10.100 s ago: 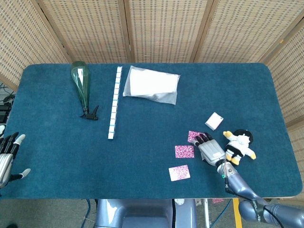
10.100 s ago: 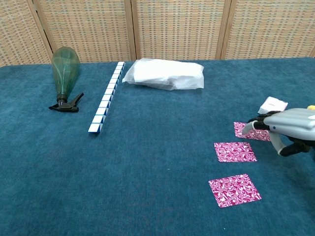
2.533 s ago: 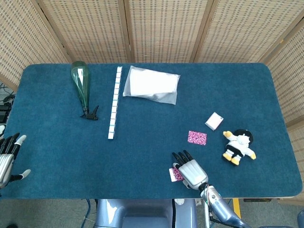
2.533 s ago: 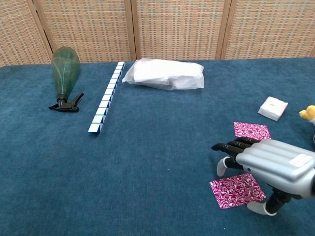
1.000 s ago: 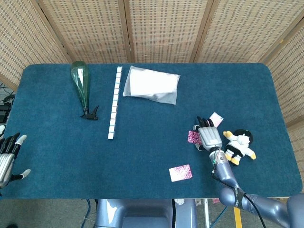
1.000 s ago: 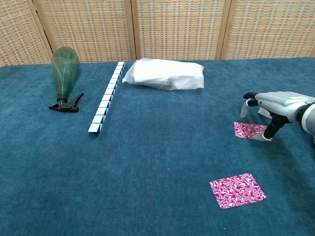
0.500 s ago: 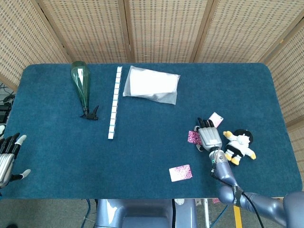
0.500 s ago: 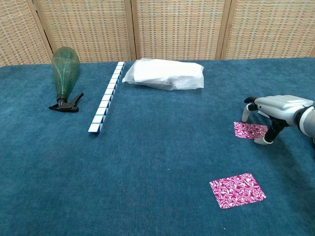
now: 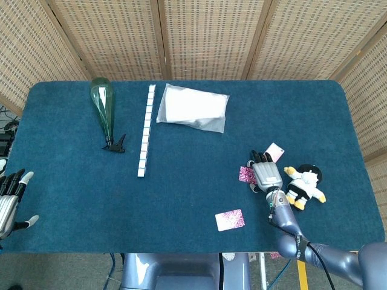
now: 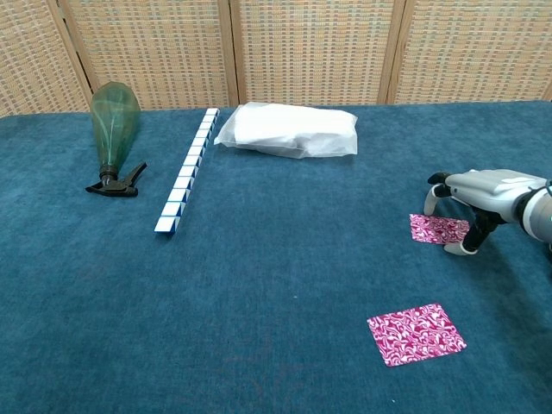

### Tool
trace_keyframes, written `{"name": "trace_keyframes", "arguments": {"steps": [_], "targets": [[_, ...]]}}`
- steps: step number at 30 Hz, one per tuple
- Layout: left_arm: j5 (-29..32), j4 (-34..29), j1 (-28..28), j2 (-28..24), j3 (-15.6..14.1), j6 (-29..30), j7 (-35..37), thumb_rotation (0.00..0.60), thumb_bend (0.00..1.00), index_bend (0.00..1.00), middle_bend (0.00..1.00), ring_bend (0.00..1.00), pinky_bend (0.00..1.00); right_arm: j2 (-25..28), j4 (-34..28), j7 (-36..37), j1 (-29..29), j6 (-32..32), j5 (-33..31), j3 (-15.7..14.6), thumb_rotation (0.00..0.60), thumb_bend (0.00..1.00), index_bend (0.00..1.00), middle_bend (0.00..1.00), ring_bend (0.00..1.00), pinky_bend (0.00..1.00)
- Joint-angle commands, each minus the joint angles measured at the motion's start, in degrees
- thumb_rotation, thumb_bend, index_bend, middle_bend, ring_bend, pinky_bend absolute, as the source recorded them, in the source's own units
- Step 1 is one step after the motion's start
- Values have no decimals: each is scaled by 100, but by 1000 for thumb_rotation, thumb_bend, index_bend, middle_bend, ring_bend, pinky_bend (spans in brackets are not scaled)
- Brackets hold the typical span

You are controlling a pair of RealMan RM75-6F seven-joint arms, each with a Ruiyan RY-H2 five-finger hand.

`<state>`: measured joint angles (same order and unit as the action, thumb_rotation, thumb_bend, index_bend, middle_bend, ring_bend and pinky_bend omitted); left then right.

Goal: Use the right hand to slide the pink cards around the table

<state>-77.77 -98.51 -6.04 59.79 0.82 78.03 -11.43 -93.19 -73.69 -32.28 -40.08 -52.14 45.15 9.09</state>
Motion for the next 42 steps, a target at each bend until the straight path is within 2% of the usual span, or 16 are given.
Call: {"name": "trace_keyframes", "arguments": {"steps": [1, 13, 20, 25, 42], "targets": [[1, -2, 0, 0, 0, 1, -3, 600, 8, 0, 0, 0, 0, -14, 29, 10, 3, -8, 6, -12, 600, 311, 359, 0, 0, 19], [-14, 5, 1, 1, -4, 8, 9, 600, 8, 0, 0, 0, 0, -123, 165, 204, 73, -119, 218, -65, 600, 338, 576, 0, 0, 19], [-24, 15, 2, 4, -6, 12, 22, 600, 8, 0, 0, 0, 0, -191, 259, 346, 115, -180, 365, -45, 600, 339, 586, 0, 0, 19], [-24, 16, 2, 3, -7, 11, 20, 600, 8, 0, 0, 0, 0, -213, 288, 436, 143, -217, 477, -32, 600, 342, 631, 0, 0, 19], [-22, 13, 2, 6, -7, 14, 11, 600, 7, 0, 0, 0, 0, -161, 193, 484, 211, -245, 625, -18, 600, 349, 631, 0, 0, 19]]}}
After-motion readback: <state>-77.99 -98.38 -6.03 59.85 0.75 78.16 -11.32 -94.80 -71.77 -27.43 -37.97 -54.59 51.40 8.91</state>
